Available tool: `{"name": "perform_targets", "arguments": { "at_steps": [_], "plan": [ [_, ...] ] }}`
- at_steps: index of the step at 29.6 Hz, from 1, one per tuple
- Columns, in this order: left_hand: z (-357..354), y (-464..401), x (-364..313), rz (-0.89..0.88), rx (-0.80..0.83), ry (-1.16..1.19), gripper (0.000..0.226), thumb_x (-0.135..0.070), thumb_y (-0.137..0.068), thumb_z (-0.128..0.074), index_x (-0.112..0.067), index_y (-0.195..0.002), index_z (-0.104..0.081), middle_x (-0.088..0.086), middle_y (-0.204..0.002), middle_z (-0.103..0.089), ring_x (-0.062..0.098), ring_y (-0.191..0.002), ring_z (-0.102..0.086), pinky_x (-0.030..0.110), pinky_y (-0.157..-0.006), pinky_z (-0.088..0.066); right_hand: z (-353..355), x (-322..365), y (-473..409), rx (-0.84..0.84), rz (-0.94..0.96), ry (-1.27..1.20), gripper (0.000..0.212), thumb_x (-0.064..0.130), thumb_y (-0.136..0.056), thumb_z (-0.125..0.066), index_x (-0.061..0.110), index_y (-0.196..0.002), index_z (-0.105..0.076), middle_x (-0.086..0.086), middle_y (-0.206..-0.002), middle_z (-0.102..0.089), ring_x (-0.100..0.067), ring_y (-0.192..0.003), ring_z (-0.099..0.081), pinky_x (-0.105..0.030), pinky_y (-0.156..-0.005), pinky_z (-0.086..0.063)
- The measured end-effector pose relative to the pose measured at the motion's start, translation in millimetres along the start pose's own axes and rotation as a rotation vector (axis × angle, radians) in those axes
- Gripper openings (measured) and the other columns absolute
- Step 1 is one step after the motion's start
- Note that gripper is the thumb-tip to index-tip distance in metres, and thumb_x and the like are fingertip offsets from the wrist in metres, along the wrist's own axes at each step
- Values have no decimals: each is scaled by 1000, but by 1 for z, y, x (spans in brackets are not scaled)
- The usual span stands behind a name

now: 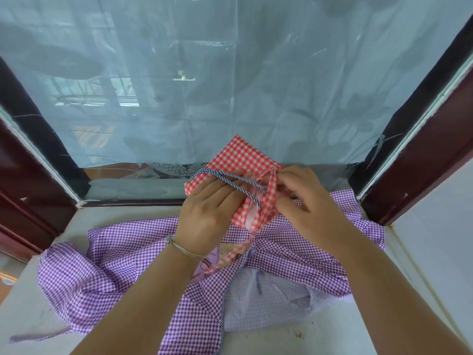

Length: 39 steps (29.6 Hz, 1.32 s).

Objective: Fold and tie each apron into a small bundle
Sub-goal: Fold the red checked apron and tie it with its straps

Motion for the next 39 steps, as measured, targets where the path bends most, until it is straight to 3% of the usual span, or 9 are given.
{"name": "perform_targets", "arguments": {
  "at_steps": [5,9,13,19,25,29,32,36,39],
  "plan": [
    [2,4,2,-16,37,-15,29,-9,-89,-66,-1,-117,-65,9,-117,-67,24,-113,-61,38,-99,-48,-1,4,4,104,-33,9,39,65,-77,-57,38,-103,-65,25,-108,-50,-5,-110,-41,-23,-96,-34],
    [6,7,6,11,42,-20,37,-7,-84,-72,-2,-120,-63,8,-119,-66,23,-115,-60,38,-101,-46,-4,14,9,199,-44,-88,28,53,-76,-61,40,-101,-68,36,-114,-44,1,-118,-37,-16,-98,-33],
    [6,10,10,111,71,47,37,-14,-83,-74,-7,-118,-65,6,-115,-69,19,-109,-63,32,-100,-45,0,19,13,267,-72,-230,8,32,-80,-65,31,-88,-67,23,-111,-50,7,-110,-45,-3,-87,-39],
    [9,15,15,229,127,156,17,-18,-82,-66,-5,-90,-73,5,-91,-73,21,-85,-66,34,-75,-52,8,16,7,-79,-172,-246,29,10,-100,-43,33,-95,-61,18,-94,-67,-4,-86,-66,-21,-72,-55],
    [9,12,11,162,69,73,17,-16,-84,-59,-5,-84,-72,6,-81,-72,19,-81,-57,30,-76,-46,8,19,0,-85,-238,88,30,11,-94,-51,28,-115,-65,18,-88,-66,-5,-58,-61,-23,-58,-53],
    [5,9,5,95,54,-69,13,-11,-88,-62,-6,-84,-73,6,-82,-72,26,-78,-65,32,-81,-45,-4,24,-1,-181,-271,79,28,20,-93,-58,24,-120,-64,13,-103,-65,-2,-78,-62,-24,-74,-55],
    [1,9,3,49,82,-82,19,-18,-93,-59,-7,-96,-74,6,-98,-73,25,-93,-68,37,-89,-50,-7,21,-5,-257,-300,143,27,26,-92,-60,23,-119,-64,9,-113,-58,0,-88,-53,-10,-73,-41],
    [-1,10,4,9,77,-79,23,-17,-97,-53,-6,-103,-73,6,-106,-72,25,-108,-65,40,-93,-50,-7,17,-8,-357,-395,72,9,30,-90,-63,25,-96,-60,19,-88,-60,1,-73,-57,-12,-58,-41],
    [-5,11,3,-13,93,-74,24,-16,-99,-50,-7,-105,-72,6,-109,-71,24,-111,-64,41,-93,-50,-7,14,-12,-401,-444,-59,5,27,-89,-65,27,-90,-59,19,-84,-62,1,-75,-59,-11,-62,-44]
  ]
}}
Point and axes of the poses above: each hand's wrist, its own y-axis away from the middle knuckle, its own z-axis out of the back of the hand, x = y × z, the point moved 1 cm from there along -y, towards the middle knuckle
